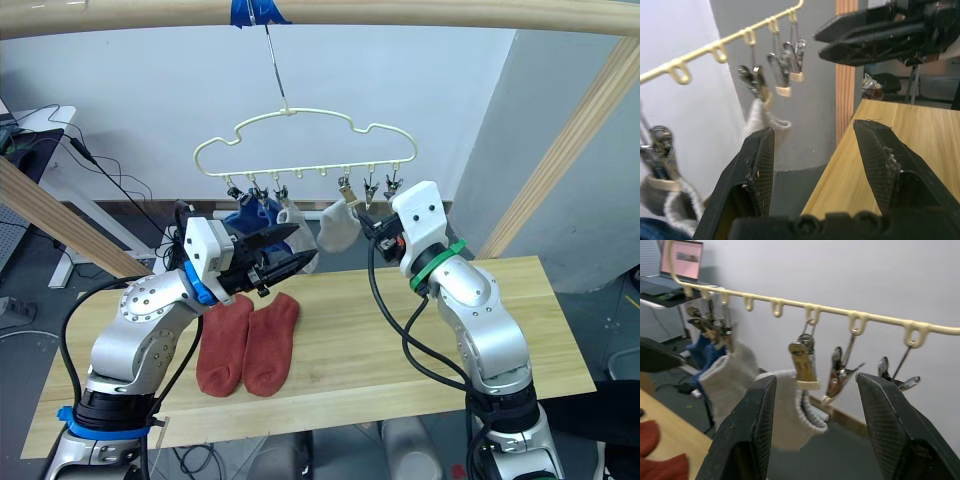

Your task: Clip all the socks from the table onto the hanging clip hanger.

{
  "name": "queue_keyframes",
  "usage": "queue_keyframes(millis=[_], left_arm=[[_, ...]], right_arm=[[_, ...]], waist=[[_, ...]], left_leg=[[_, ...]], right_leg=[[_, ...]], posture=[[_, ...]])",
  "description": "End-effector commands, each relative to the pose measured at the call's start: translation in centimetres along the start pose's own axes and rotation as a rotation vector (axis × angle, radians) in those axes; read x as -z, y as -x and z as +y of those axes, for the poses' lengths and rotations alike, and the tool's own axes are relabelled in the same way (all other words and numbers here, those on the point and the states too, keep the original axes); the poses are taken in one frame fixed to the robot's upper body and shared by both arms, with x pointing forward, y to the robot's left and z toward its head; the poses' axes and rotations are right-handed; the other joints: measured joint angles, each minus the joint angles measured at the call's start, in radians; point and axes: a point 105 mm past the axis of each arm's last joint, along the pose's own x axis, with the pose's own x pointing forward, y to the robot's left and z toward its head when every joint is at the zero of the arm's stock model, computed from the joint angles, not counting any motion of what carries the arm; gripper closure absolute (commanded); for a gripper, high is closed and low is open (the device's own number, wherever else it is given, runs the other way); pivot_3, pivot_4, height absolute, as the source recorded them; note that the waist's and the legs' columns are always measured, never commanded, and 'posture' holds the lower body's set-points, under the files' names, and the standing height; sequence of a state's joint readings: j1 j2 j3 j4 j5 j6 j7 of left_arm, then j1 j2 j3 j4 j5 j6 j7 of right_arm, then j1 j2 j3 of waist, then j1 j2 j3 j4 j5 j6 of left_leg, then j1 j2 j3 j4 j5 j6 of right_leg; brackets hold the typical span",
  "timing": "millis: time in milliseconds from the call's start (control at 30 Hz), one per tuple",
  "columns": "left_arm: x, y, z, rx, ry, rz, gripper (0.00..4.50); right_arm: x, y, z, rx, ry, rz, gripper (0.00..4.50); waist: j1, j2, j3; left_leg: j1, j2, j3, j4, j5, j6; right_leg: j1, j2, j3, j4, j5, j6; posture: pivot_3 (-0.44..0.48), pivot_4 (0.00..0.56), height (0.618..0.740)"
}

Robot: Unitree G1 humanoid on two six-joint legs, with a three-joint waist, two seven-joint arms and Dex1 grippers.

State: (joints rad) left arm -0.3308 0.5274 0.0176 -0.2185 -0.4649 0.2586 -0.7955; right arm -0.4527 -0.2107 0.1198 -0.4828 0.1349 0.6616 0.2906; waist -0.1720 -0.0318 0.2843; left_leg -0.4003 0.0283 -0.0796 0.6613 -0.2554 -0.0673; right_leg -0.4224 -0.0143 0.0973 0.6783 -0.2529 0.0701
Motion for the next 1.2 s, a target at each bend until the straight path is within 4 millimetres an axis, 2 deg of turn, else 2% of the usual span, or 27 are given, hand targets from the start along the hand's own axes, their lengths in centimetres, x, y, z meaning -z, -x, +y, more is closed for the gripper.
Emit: queue_keyframes(millis=[33,100,700,1200], left_arm=[[-1.4,0.0,0.0,-0.003,-0.047,-0.028,1.71],[-1.3,-0.1,-0.1,-0.001,-0.056,-0.022,1.71],[-1.1,-0.7,-0.1,0.005,-0.101,-0.011,1.71],[-0.9,-0.9,-0.3,0.005,-0.105,-0.002,1.71]], right_arm=[[-0.9,-0.2,-0.2,0.033,0.000,-0.046,2.25],[-0.8,-0.5,-0.1,0.041,-0.007,-0.042,2.75],[0.1,-2.4,-0.7,0.109,-0.037,-0.012,2.75],[-0.1,-4.5,-0.6,0.108,-0.008,-0.040,2.75]], waist=[[0.001,0.000,0.000],[0.001,0.000,0.000],[0.002,0.000,0.000],[0.002,0.000,0.000]], left_leg=[[0.000,0.000,0.000,0.000,0.000,0.000],[0.000,0.000,0.000,0.000,0.000,0.000],[0.000,0.000,0.000,0.000,0.000,0.000],[0.000,0.000,0.000,0.000,0.000,0.000]], right_leg=[[0.000,0.000,0.000,0.000,0.001,-0.002],[0.000,0.000,0.000,0.000,0.002,-0.004],[0.000,0.000,0.000,0.000,0.002,-0.004],[0.000,0.000,0.000,0.000,0.003,-0.004]], posture=[[-0.197,0.213,0.740],[-0.196,0.213,0.740],[-0.191,0.210,0.740],[-0.182,0.210,0.740]])
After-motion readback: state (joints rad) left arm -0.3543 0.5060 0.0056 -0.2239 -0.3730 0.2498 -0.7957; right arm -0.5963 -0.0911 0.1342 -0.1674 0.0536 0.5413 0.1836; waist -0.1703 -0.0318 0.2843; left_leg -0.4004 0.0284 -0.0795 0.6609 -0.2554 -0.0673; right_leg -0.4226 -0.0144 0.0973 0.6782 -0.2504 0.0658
